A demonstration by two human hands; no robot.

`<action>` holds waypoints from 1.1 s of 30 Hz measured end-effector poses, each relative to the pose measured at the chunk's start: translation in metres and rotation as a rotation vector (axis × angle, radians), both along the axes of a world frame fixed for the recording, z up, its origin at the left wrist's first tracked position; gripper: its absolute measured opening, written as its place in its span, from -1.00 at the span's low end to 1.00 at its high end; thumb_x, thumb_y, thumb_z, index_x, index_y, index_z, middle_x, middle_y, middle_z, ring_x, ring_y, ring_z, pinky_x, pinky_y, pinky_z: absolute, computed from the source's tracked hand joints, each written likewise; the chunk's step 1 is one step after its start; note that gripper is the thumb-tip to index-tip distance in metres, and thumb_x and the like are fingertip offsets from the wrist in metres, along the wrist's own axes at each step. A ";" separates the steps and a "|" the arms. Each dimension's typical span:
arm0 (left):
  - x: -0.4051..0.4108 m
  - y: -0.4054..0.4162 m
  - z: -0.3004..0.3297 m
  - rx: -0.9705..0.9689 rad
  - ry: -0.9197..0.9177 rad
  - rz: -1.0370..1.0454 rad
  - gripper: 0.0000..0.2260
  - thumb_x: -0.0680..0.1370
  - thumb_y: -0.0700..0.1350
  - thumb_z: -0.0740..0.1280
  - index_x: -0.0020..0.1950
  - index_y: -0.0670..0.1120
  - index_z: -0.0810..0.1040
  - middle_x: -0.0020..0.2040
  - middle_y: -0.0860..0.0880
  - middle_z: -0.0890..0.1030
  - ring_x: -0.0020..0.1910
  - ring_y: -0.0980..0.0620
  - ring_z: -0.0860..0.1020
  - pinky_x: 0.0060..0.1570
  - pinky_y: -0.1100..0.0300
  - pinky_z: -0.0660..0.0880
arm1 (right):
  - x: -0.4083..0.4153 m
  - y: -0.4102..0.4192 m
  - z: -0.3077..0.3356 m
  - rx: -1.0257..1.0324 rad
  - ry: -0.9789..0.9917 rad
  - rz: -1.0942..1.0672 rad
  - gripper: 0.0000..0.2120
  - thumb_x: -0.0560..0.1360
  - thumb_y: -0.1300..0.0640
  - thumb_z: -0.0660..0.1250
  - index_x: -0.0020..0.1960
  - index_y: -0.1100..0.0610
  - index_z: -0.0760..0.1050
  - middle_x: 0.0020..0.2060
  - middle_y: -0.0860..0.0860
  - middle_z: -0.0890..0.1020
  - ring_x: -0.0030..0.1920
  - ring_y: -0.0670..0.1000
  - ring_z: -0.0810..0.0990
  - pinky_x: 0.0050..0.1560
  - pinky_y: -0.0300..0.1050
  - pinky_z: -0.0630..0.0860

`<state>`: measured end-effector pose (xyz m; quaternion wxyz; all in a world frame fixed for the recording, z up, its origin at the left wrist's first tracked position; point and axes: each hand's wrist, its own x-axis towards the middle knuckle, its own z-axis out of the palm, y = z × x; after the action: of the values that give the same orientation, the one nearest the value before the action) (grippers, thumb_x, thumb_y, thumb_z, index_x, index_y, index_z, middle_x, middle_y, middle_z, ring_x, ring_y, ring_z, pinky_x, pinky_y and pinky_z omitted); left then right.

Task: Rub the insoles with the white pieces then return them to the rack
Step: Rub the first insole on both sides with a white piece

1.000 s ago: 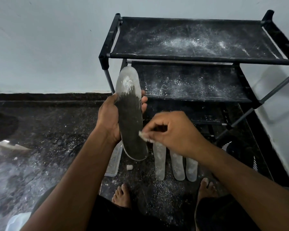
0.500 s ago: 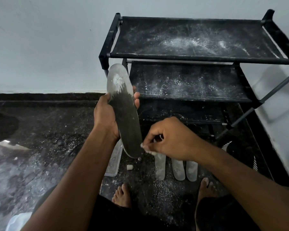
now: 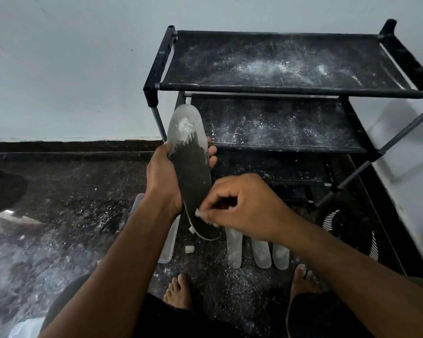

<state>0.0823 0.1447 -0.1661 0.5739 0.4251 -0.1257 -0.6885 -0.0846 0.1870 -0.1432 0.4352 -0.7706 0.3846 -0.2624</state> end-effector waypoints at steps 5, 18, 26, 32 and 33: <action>-0.013 0.004 0.001 0.008 -0.006 -0.057 -0.49 0.72 0.08 0.01 0.40 -0.28 0.49 0.23 -0.32 0.65 0.05 -0.20 0.70 0.02 -0.06 0.67 | -0.002 -0.019 -0.012 -0.441 0.259 -0.192 -0.90 0.50 0.11 0.43 0.00 0.06 0.68 -0.12 -0.09 0.63 -0.03 -0.04 0.50 -0.01 -0.02 0.51; -0.022 0.011 0.004 0.061 -0.117 -0.154 -0.45 0.70 0.15 0.12 0.42 -0.26 0.52 0.36 -0.41 0.52 0.27 -0.27 0.56 0.37 -0.18 0.44 | -0.011 -0.023 -0.013 -0.336 0.357 -0.146 -0.86 0.54 0.05 0.38 0.00 0.08 0.67 -0.10 -0.09 0.59 -0.03 -0.11 0.48 0.06 -0.02 0.50; -0.021 0.016 0.012 0.063 -0.299 -0.260 -0.55 0.71 0.12 0.17 0.30 -0.22 0.58 0.07 -0.29 0.70 -0.05 -0.19 0.70 0.06 -0.13 0.65 | -0.026 -0.035 -0.008 -0.563 0.293 -0.333 -0.89 0.52 0.13 0.40 0.01 0.10 0.67 -0.14 -0.06 0.60 -0.05 -0.05 0.48 -0.02 -0.06 0.49; -0.020 0.017 0.010 0.011 -0.512 -0.245 -0.59 0.69 0.13 0.20 0.05 -0.17 0.68 -0.22 -0.18 0.70 -0.30 -0.09 0.66 -0.26 0.06 0.60 | -0.014 -0.023 -0.017 -0.324 0.304 -0.146 -0.90 0.51 0.07 0.42 -0.07 0.08 0.67 -0.12 -0.09 0.59 -0.06 -0.12 0.52 0.00 -0.06 0.55; -0.019 0.017 0.011 -0.001 -0.517 -0.250 -0.59 0.70 0.12 0.18 0.10 -0.17 0.66 -0.16 -0.22 0.71 -0.23 -0.13 0.68 -0.20 0.01 0.64 | -0.017 -0.026 -0.014 -0.342 0.273 -0.190 -0.90 0.51 0.07 0.42 -0.08 0.08 0.67 -0.13 -0.09 0.59 -0.07 -0.11 0.52 -0.01 -0.07 0.54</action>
<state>0.0635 0.1619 -0.1555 0.4339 0.5675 -0.3198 -0.6224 -0.1018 0.1610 -0.1570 0.2156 -0.8218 0.4606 -0.2570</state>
